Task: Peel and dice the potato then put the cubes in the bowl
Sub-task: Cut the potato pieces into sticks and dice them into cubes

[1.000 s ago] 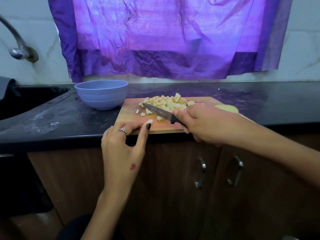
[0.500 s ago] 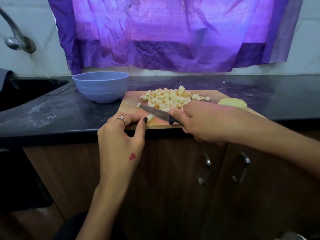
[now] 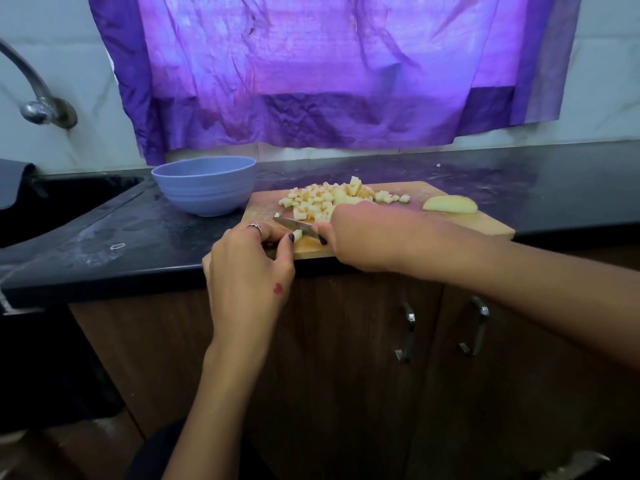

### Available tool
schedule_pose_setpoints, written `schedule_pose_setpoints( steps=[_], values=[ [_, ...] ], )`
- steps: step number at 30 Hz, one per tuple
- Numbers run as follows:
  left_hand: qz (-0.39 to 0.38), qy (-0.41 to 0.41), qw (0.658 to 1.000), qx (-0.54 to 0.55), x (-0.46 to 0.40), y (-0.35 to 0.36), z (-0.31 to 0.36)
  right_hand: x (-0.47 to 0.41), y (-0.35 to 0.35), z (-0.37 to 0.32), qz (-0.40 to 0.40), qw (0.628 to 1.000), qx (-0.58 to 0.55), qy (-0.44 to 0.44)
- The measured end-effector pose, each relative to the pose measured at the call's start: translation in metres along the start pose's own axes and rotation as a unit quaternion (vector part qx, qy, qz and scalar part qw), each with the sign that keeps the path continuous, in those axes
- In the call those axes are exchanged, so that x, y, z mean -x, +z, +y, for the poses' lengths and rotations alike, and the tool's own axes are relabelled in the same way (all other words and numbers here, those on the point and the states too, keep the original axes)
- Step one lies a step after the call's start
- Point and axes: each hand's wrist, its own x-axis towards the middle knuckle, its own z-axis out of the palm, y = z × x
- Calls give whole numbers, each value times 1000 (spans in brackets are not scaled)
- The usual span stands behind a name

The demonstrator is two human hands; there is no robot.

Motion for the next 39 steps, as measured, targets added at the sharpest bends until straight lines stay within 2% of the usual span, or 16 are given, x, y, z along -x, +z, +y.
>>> schedule_pose_setpoints(
  steps=[5,11,21,33,39],
  values=[
    [-13,-30,999,-9,-4,0,1,-3,0,1,8,999,23,26],
    [-39,-49,998,6,-7,-3,1,10,1,12,82,993,-65,49],
    [-32,-46,998,1,-10,0,0,19,1,-1,20,999,-22,25],
    [-22,-40,999,14,-8,-2,-1,-6,3,-8,-3,999,18,28],
    [-53,-27,998,13,-5,-8,-1,10,1,10,60,995,-73,43]
  ],
)
